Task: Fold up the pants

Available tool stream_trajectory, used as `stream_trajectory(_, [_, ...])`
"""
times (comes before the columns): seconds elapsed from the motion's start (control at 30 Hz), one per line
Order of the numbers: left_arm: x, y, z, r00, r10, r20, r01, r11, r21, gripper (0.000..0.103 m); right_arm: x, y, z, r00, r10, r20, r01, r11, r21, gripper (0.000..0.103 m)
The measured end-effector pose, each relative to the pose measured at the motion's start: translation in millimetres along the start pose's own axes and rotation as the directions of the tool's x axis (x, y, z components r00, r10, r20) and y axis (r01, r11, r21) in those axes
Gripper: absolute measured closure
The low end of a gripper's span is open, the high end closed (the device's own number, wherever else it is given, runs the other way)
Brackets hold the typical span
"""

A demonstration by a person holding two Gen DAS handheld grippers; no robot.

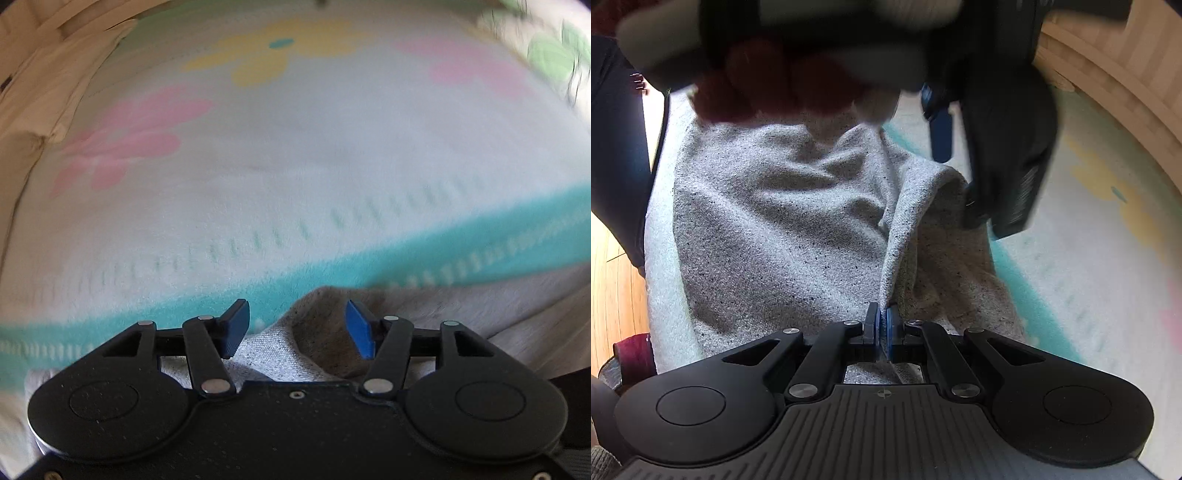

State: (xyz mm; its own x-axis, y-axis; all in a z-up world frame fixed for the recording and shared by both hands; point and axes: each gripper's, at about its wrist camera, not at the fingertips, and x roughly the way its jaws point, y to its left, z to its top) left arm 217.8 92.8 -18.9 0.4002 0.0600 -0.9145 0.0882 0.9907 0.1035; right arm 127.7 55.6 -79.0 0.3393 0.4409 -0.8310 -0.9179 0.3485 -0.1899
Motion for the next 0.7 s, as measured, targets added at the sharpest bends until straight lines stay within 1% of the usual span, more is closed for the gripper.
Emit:
stream_trajectory(0.03, [6, -2, -1, 1.0, 0.027, -0.017, -0.027, 1.0, 0.015, 0.041, 0, 1, -1, 1.0, -0.003, 0.002, 0.003, 1.0, -0.003, 0.099])
stream_trajectory(0.07, [13, -3, -2, 0.998, 0.055, -0.035, -0.054, 0.998, 0.027, 0.053, -1, 2, -2, 1.0, -0.012, 0.007, 0.013, 1.0, -0.009, 0.099])
stream_trajectory(0.1, [19, -1, -4, 0.996, 0.082, -0.046, -0.081, 0.996, 0.028, 0.07, -2, 4, -3, 1.0, -0.026, 0.015, 0.026, 1.0, -0.016, 0.099])
stream_trajectory(0.13, [23, 1, -4, 0.994, 0.1, -0.05, -0.1, 0.995, 0.011, 0.085, -3, 4, -3, 0.999, -0.038, 0.022, 0.038, 0.999, -0.016, 0.099])
stream_trajectory(0.17, [26, 10, -1, 0.996, 0.074, -0.044, -0.076, 0.996, -0.049, 0.084, -4, 3, -2, 0.998, -0.049, 0.03, 0.049, 0.999, -0.01, 0.099])
stream_trajectory(0.23, [30, 29, 7, 0.999, 0.012, -0.051, -0.02, 0.986, -0.166, 0.084, -6, 0, -1, 0.997, -0.062, 0.042, 0.062, 0.998, 0.005, 0.099])
stream_trajectory(0.33, [37, 40, 11, 0.997, -0.012, -0.071, -0.004, 0.974, -0.226, 0.084, -6, -3, 0, 0.996, -0.074, 0.048, 0.073, 0.997, 0.012, 0.099])
stream_trajectory(0.47, [41, 42, 17, 0.997, -0.019, -0.073, 0.0, 0.968, -0.251, 0.084, -8, -5, -2, 0.995, -0.079, 0.053, 0.078, 0.997, 0.021, 0.099])
stream_trajectory(0.57, [46, 46, 23, 0.995, -0.041, -0.088, 0.015, 0.959, -0.284, 0.084, -9, -15, -3, 0.994, -0.093, 0.051, 0.089, 0.993, 0.076, 0.099])
stream_trajectory(0.6, [48, 49, 25, 0.994, -0.048, -0.094, 0.018, 0.954, -0.298, 0.084, -9, -18, -1, 0.991, -0.126, 0.047, 0.121, 0.987, 0.109, 0.099])
stream_trajectory(0.63, [48, 51, 27, 0.994, -0.057, -0.096, 0.024, 0.948, -0.317, 0.084, -8, -24, 0, 0.982, -0.186, 0.043, 0.178, 0.973, 0.144, 0.098])
stream_trajectory(0.7, [50, 63, 37, 0.994, -0.067, -0.086, 0.033, 0.935, -0.352, 0.079, -8, -37, 0, 0.95, -0.31, 0.016, 0.301, 0.931, 0.205, 0.096])
